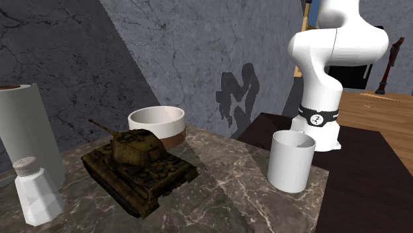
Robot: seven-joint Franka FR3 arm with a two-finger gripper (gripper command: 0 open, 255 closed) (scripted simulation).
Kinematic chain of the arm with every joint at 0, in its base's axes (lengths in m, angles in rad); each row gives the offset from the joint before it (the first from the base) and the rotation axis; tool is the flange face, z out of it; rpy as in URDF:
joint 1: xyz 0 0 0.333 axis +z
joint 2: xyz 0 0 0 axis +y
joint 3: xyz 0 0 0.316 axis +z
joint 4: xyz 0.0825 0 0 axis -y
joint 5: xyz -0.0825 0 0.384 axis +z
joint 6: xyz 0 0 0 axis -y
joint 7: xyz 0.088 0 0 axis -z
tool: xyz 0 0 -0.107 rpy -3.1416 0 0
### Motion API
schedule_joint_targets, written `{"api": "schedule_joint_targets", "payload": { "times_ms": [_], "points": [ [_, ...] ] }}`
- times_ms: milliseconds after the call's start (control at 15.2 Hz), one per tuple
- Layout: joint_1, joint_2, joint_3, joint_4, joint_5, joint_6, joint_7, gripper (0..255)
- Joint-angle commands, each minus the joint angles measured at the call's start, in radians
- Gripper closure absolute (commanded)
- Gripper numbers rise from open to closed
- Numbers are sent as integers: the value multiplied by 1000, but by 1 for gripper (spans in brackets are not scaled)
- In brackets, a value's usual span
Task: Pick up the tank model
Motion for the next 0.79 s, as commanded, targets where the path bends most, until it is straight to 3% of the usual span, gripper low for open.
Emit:
{"api": "schedule_joint_targets", "payload": {
  "times_ms": [0, 396, 726],
  "points": [
    [0, 0, 0, 0, 0, 0, 0, 0],
    [10, -56, -204, -84, -117, 85, -336, 0],
    [34, -21, -391, -89, -201, 173, -618, 0]
  ]
}}
